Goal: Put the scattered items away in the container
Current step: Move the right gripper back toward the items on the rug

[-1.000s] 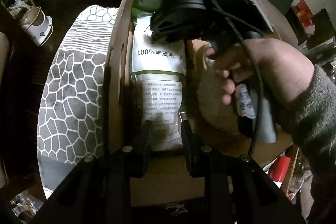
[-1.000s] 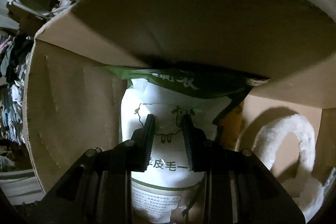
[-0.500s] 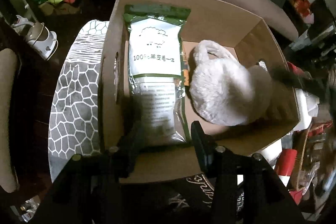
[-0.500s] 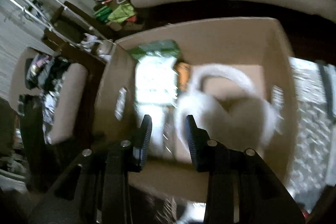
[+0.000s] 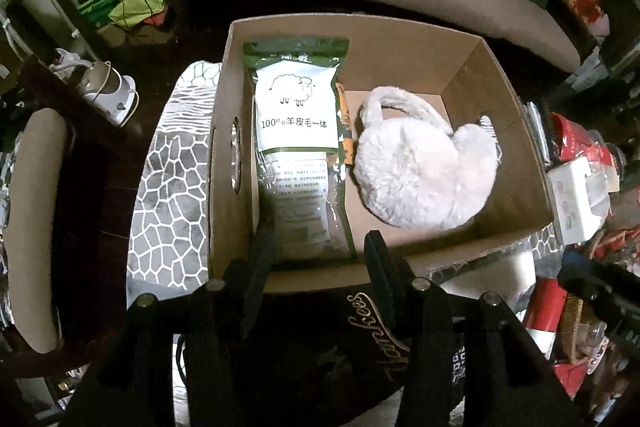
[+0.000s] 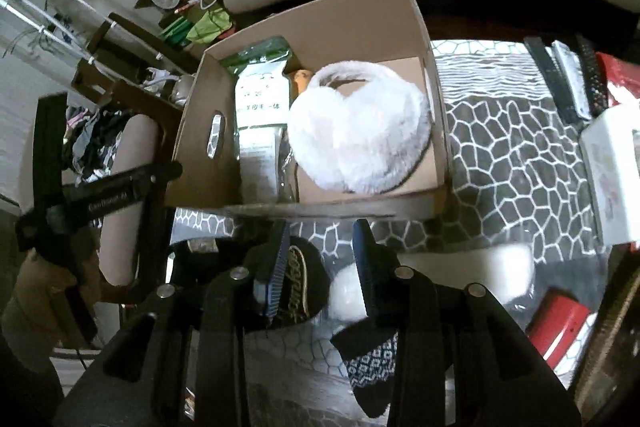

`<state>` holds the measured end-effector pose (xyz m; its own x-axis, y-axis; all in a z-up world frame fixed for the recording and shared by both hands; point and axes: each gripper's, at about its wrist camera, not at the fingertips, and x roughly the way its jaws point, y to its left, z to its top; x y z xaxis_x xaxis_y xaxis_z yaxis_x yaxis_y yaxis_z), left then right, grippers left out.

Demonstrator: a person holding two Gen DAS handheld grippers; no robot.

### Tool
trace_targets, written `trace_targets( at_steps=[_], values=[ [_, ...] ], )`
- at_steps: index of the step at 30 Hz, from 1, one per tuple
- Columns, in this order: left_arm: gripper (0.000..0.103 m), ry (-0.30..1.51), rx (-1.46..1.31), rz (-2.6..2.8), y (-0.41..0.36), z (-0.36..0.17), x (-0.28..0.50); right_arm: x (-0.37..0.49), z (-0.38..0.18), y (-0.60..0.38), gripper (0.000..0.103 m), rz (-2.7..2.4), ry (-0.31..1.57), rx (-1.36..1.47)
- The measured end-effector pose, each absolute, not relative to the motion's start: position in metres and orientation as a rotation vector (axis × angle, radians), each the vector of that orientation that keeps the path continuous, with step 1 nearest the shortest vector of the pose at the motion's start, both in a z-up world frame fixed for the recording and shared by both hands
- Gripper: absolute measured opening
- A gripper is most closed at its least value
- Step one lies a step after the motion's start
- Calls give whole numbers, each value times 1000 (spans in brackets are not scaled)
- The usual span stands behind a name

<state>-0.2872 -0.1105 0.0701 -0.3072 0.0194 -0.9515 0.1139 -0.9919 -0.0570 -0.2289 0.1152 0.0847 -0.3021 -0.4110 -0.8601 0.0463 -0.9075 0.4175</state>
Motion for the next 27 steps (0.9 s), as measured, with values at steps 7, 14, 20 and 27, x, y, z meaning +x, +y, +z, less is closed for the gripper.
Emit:
trace_targets(
  at_steps=[7, 14, 20, 27],
  values=[
    [48, 174, 1844, -2507, -93, 72, -271, -201, 86, 136, 32, -2287, -517, 1660],
    [65, 17, 1955, -2685, -27, 52, -215, -160, 63, 224, 70, -2316, -941, 1720],
    [68, -28, 2248, -2637, 27, -9, -183, -145, 30, 279, 79, -2299, -1129, 1796],
    [68, -91, 2248, -2583, 48, -49, -181, -171, -26, 293, 79, -2182, -1155, 1933]
  ],
)
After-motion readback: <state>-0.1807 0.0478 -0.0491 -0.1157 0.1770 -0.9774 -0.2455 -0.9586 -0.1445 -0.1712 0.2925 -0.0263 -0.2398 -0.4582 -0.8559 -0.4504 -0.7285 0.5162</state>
